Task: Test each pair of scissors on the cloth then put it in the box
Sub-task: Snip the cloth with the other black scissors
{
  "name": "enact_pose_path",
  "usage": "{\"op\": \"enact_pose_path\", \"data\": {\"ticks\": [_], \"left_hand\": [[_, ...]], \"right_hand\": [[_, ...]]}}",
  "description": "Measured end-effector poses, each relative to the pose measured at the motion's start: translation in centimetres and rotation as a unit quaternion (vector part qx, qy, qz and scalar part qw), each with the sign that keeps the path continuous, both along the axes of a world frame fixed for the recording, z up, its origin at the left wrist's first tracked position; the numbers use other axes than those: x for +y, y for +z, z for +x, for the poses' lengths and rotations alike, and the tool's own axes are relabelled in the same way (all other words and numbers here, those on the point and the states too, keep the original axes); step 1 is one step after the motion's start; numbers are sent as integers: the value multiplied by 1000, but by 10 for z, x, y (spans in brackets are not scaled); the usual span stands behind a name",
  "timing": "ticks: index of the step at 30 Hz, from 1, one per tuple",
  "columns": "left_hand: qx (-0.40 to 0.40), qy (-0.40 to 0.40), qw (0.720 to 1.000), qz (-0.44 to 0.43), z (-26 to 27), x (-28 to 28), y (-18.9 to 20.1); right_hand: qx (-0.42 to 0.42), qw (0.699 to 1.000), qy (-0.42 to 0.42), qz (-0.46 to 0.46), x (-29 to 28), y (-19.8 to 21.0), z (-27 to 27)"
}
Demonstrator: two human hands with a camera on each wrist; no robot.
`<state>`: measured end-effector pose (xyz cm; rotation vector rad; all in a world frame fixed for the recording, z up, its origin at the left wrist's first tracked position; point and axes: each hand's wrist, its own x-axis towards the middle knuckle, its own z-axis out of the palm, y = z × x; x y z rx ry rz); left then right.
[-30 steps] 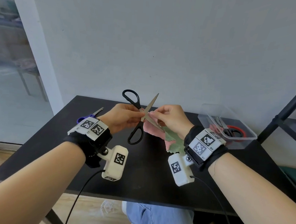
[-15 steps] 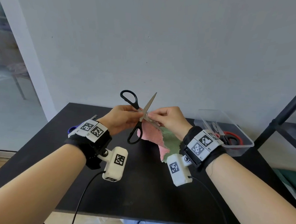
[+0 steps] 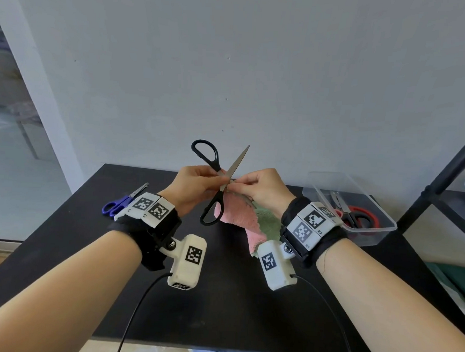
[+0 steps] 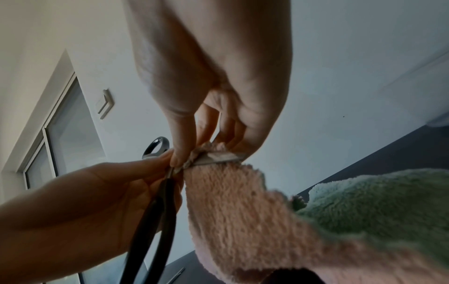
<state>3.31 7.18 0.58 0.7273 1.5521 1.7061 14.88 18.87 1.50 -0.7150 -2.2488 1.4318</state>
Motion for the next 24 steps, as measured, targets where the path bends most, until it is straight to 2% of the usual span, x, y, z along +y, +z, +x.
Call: {"op": "enact_pose_path", "data": {"ticks": [7,13,24], "left_hand": [[6,-7,1000,9,-1,-4,1],[19,-1,1000,6,-4,-8,6],[15,15,1000,13,-3,-11,5]], "right_hand": [[-24,999,0,36,2,-5,9],[-9,998,4,58,3,-9,17],[-5,998,0,58,5,-12,27]]}}
